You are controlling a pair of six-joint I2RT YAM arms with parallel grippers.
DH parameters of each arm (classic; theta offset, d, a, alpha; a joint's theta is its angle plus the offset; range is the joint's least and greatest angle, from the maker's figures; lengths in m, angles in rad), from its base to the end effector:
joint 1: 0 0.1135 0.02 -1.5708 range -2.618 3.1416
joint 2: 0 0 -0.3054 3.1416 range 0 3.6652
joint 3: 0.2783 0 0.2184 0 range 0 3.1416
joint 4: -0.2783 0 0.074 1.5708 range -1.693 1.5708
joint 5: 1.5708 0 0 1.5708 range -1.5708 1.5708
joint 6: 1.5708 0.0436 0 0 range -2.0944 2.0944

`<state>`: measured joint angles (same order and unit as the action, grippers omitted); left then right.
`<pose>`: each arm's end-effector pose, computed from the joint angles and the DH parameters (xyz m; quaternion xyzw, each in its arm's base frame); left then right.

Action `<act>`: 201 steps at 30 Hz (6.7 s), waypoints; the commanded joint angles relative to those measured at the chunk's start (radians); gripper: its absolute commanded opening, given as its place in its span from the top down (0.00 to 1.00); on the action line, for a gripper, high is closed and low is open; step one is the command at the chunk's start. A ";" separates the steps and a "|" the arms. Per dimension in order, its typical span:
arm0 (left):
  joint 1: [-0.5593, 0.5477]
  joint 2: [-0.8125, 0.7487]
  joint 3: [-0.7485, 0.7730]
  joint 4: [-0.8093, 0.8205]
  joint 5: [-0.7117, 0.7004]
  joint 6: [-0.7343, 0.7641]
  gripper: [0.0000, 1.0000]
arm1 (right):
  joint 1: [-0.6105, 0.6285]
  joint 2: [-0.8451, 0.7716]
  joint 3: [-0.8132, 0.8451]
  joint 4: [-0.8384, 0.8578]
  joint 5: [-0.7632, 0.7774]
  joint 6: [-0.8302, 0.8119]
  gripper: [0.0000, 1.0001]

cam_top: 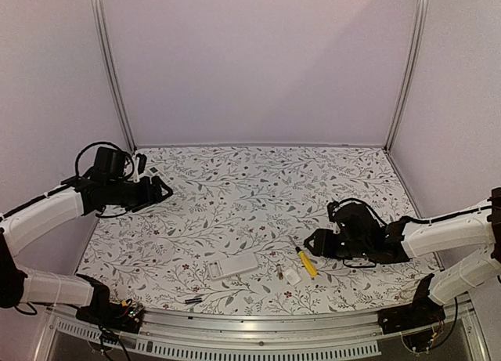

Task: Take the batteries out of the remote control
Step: Place the screwdriver at the center of the board, then pick up the remote control from the center of the board, then pass from the left arm to the right, then pass from the right arm to the left

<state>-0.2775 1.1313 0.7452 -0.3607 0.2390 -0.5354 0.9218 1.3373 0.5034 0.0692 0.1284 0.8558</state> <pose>0.1824 -0.0627 0.2873 -0.0696 0.9084 -0.2575 0.3220 0.1371 0.1715 0.2142 -0.0051 0.9183 0.2667 0.2925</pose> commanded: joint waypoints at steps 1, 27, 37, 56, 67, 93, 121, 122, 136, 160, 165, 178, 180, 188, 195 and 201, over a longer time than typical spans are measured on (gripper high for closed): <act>0.031 -0.006 -0.012 -0.014 0.004 -0.007 0.24 | -0.003 -0.014 0.009 -0.033 0.037 -0.009 0.33; 0.235 0.789 0.513 0.041 -0.211 -0.034 0.32 | -0.003 -0.082 0.179 -0.156 0.089 -0.092 0.01; 0.230 0.974 0.709 -0.049 -0.236 0.011 0.31 | -0.003 0.005 0.218 -0.108 0.024 -0.124 0.01; 0.147 1.197 0.987 -0.245 -0.350 0.097 0.35 | -0.003 0.066 0.221 -0.079 0.011 -0.137 0.15; 0.152 1.033 0.828 -0.191 -0.345 0.046 0.78 | -0.003 0.030 0.224 -0.083 0.026 -0.139 0.16; -0.373 -0.111 -0.079 0.846 0.154 -0.344 0.82 | 0.130 0.061 0.481 0.194 -0.459 -0.289 0.02; -0.750 -0.106 -0.069 1.011 0.017 -0.295 0.82 | 0.239 0.186 0.595 0.444 -0.598 -0.231 0.47; -0.752 -0.103 -0.068 1.011 0.016 -0.294 0.82 | 0.240 0.188 0.598 0.447 -0.602 -0.228 0.48; -0.764 -0.191 -0.058 0.755 -0.132 -0.255 0.34 | 0.238 0.129 0.491 0.352 -0.447 -0.217 0.90; -0.691 0.016 0.215 0.135 -0.112 -0.355 0.18 | 0.294 0.152 0.539 -0.328 -0.031 -0.501 0.95; -0.656 0.049 0.197 0.196 -0.041 -0.383 0.19 | 0.315 0.184 0.566 -0.343 -0.012 -0.511 0.96; -0.619 0.135 0.160 0.259 0.041 -0.412 0.41 | 0.333 0.221 0.586 -0.350 0.010 -0.526 0.96; -0.617 0.154 0.161 0.271 0.057 -0.415 0.44 | 0.334 0.224 0.586 -0.352 0.010 -0.526 0.96; -0.617 0.199 0.157 0.306 0.086 -0.428 0.77 | 0.333 0.224 0.581 -0.355 0.031 -0.524 0.96; -0.616 0.138 0.097 0.343 0.019 -0.476 1.00 | 0.326 0.148 0.514 -0.272 0.044 -0.435 0.50; -0.608 0.005 -0.034 0.545 -0.078 -0.527 1.00 | 0.261 -0.043 0.300 0.014 0.004 -0.165 0.01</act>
<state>-0.8951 1.2190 0.7715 0.0181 0.2302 -1.0157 1.2274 1.4254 0.9321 -0.1585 0.1406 0.4831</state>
